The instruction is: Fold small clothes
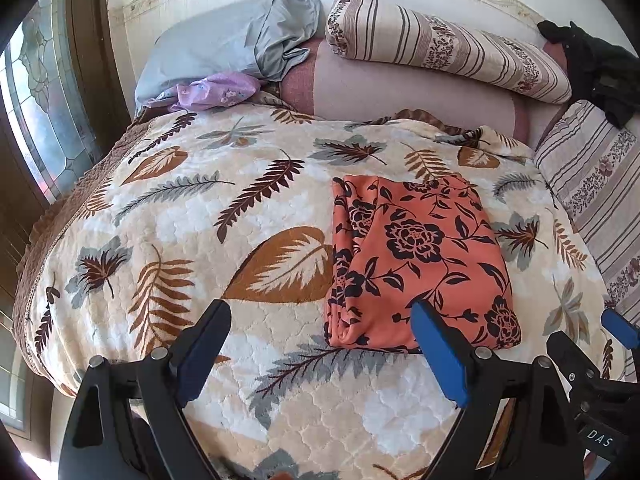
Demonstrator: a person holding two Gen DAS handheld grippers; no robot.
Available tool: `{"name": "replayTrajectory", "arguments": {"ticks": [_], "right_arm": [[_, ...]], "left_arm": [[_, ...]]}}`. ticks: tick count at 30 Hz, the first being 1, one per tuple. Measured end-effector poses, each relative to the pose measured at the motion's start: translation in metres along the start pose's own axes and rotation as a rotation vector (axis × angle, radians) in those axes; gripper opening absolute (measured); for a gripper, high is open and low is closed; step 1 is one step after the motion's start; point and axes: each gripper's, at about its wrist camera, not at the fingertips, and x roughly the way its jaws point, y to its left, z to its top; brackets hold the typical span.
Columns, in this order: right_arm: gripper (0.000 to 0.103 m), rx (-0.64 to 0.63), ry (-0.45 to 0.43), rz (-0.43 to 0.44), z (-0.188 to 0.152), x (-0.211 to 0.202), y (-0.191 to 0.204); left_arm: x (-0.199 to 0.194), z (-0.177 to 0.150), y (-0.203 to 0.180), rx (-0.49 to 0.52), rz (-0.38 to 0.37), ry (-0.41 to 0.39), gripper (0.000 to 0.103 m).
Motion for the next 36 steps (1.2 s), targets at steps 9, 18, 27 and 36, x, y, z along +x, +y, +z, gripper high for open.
{"name": "replayTrajectory", "arguments": {"ticks": [9,18,27,36], "right_arm": [[0.103,0.064,0.003,0.067,0.003,0.002,-0.018],[0.103,0.567,0.244,0.416,-0.047,0.079,-0.110],[0.103,0.645,0.240,0.515,-0.018,0.126,-0.118],[0.037,0.545,0.376,0.441,-0.012,0.169,-0.082]], "left_arm": [[-0.001,-0.001,0.003,-0.005,-0.019,-0.006,0.091],[0.082,-0.039,0.038,-0.193,-0.174,0.266,0.091],[0.087,0.003,0.023,-0.204,-0.317,0.142,0.091],[0.150,-0.017,-0.006,-0.151,-0.321,0.294,0.050]]}}
